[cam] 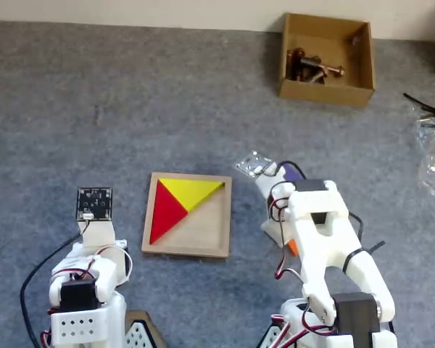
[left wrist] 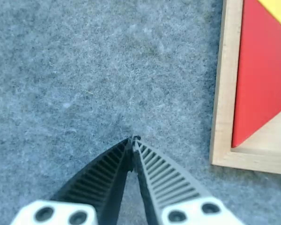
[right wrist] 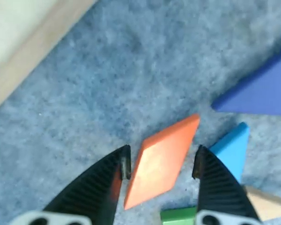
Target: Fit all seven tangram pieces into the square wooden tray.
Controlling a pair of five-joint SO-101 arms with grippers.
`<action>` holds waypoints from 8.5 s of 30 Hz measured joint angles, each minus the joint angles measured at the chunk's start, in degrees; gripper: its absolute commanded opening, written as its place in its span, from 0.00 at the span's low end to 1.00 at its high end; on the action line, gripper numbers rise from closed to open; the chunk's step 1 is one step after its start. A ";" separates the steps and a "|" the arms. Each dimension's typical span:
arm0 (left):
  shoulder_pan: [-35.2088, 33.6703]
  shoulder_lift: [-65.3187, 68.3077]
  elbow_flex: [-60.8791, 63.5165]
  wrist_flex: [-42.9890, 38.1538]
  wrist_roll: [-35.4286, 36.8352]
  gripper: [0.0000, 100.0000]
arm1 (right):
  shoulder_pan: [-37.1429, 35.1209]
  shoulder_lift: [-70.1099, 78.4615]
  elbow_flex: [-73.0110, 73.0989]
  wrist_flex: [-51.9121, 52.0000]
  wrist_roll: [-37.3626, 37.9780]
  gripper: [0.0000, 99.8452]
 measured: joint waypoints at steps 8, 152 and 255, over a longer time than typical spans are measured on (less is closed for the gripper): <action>0.00 0.00 0.00 0.00 0.00 0.00 | 0.09 0.00 3.43 -0.44 -5.10 0.21; 0.00 0.00 0.00 0.00 0.00 0.00 | -26.46 26.37 -51.08 26.20 -71.38 0.01; 0.00 0.00 0.00 0.00 0.00 0.00 | -25.93 26.37 -32.70 10.29 -75.08 0.18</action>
